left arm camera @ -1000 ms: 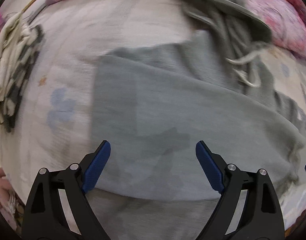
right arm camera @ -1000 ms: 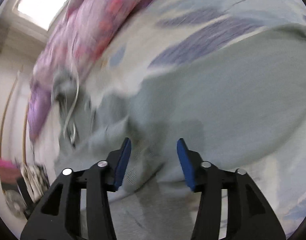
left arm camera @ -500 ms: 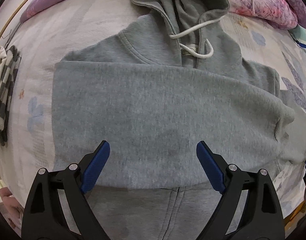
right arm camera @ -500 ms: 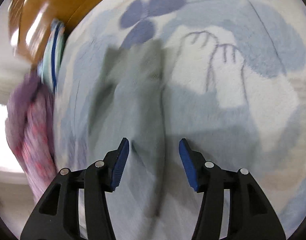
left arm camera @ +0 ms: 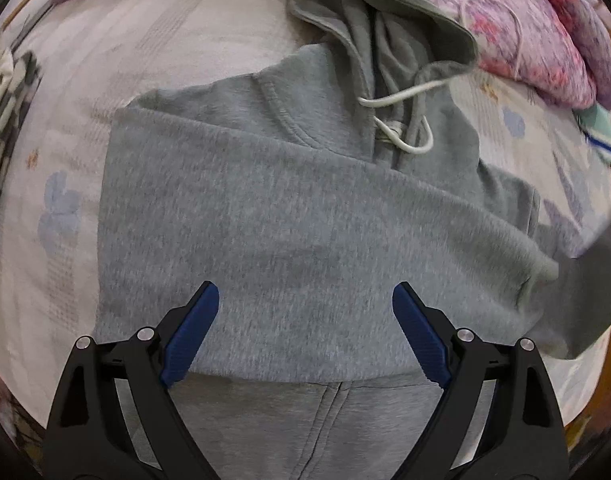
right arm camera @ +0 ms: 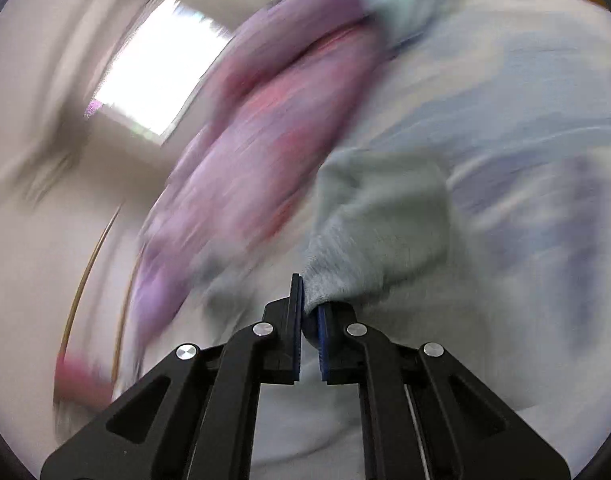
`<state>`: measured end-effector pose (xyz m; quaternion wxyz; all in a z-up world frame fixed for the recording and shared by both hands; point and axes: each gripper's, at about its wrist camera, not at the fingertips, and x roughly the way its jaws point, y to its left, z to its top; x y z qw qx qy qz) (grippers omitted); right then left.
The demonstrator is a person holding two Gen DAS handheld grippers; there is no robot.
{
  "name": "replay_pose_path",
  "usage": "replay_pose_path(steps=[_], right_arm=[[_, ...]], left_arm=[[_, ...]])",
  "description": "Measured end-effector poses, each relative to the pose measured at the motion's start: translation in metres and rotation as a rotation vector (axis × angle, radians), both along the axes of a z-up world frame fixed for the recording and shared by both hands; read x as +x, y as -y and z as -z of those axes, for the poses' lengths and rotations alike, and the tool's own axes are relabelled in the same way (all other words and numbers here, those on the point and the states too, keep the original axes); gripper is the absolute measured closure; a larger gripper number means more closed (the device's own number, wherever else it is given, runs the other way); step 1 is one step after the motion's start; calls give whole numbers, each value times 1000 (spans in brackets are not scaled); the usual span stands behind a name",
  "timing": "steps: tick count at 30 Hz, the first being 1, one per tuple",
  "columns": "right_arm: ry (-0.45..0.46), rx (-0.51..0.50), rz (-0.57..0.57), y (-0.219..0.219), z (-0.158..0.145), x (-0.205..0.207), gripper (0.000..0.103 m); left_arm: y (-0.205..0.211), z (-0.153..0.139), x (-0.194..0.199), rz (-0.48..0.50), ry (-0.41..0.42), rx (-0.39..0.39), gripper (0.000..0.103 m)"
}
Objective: Fold large clothes
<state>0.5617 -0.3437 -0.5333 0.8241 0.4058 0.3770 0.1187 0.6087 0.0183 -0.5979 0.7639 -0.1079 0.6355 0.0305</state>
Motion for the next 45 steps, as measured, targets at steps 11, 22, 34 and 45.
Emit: replay_pose_path(steps=[11,22,34,45], right_arm=[[-385,-241,-295,-156,105,10,83],[-307,-357,-179,-110,55,-29,45],[-322,-267,69,-22,36,-57,45],[-379,-227,-22,-67,55,-15,45]], left_arm=[[-29,13,-7,-65,-46,-106,13],[54,42,10,22,-85,-240,13],[16,-13,18,-5,139,-253,96],[-157,-45,-26,-245,258,-82,96]])
